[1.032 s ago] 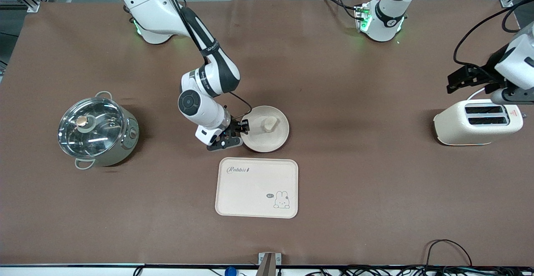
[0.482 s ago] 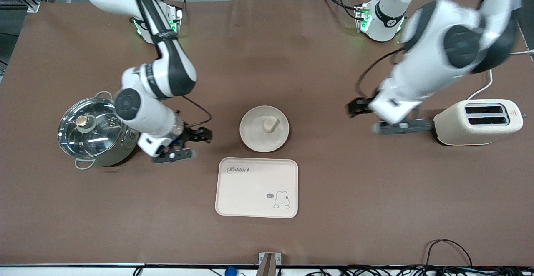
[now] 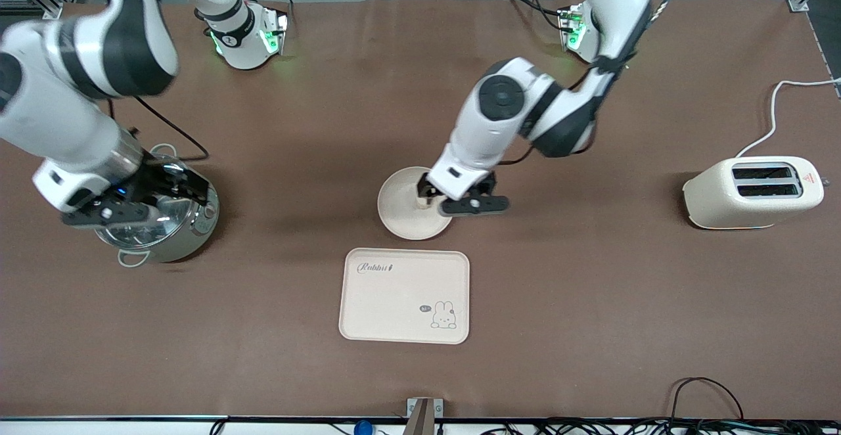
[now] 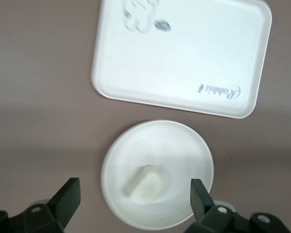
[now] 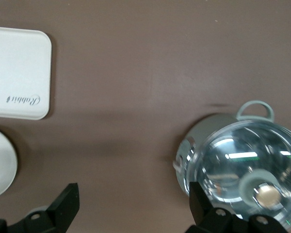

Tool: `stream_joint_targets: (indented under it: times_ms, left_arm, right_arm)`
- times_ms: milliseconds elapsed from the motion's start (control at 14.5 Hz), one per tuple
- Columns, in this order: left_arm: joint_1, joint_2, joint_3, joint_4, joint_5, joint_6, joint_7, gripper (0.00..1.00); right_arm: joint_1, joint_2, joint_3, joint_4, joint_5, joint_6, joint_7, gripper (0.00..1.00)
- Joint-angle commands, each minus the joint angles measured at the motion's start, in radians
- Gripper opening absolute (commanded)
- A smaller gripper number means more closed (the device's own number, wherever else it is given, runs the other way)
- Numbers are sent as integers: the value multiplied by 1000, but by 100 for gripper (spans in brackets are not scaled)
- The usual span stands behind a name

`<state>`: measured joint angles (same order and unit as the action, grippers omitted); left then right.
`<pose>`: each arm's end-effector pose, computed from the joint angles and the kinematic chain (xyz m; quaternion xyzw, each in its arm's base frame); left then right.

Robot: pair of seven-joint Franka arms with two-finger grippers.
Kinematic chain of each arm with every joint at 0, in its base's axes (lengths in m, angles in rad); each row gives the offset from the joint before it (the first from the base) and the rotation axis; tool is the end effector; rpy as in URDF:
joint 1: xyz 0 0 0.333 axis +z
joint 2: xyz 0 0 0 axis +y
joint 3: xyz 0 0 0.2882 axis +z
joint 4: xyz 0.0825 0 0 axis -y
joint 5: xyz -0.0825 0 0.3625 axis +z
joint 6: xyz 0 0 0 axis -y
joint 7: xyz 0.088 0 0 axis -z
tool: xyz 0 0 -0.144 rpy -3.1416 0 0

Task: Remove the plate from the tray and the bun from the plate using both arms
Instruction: 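Grasp the bun with the left gripper while the right gripper returns to rest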

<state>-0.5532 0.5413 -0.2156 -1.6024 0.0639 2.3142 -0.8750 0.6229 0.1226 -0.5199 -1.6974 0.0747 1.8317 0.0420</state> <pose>0.5017 -0.4593 0.2903 0.9940 0.0534 0.0417 0.0863 0.5714 0.0778 0.4654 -0.9996 -0.0234 -0.0137 0.0069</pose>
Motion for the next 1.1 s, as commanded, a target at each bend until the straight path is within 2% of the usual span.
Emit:
stream_joint_targets:
  times_ms: [0, 206, 482, 619, 688, 757, 826, 895, 1032]
  left_arm:
    - [-69, 107, 9, 13, 115, 57, -110, 100]
    - [-97, 163, 7, 5, 200, 70, -198, 100]
    - [-116, 175, 9, -43, 228, 143, -248, 100]
    - [-116, 187, 10, -68, 228, 203, -265, 94]
    - [-116, 189, 12, -77, 229, 221, -278, 78]
    - [-116, 193, 12, -77, 232, 224, -283, 51]
    - [-113, 192, 10, -77, 232, 224, -286, 19]
    - [-113, 192, 10, -76, 232, 224, -304, 6]
    - [-122, 190, 15, -76, 243, 223, -366, 1]
  right_arm:
    - [8, -8, -17, 91, -26, -112, 7, 100]
    - [-3, -14, -25, 171, -23, -222, 7, 100]
    - [-12, -15, -23, 269, -12, -302, 6, 100]
    - [-73, -41, 23, 278, -9, -308, 4, 100]
    - [-131, -55, 78, 274, -4, -308, 4, 100]
    - [-194, -61, 140, 272, -6, -311, 4, 100]
    - [-247, -73, 191, 269, -6, -324, 2, 100]
    - [-280, -89, 222, 260, -7, -342, -1, 100]
    - [-337, -116, 267, 240, -12, -350, -39, 100]
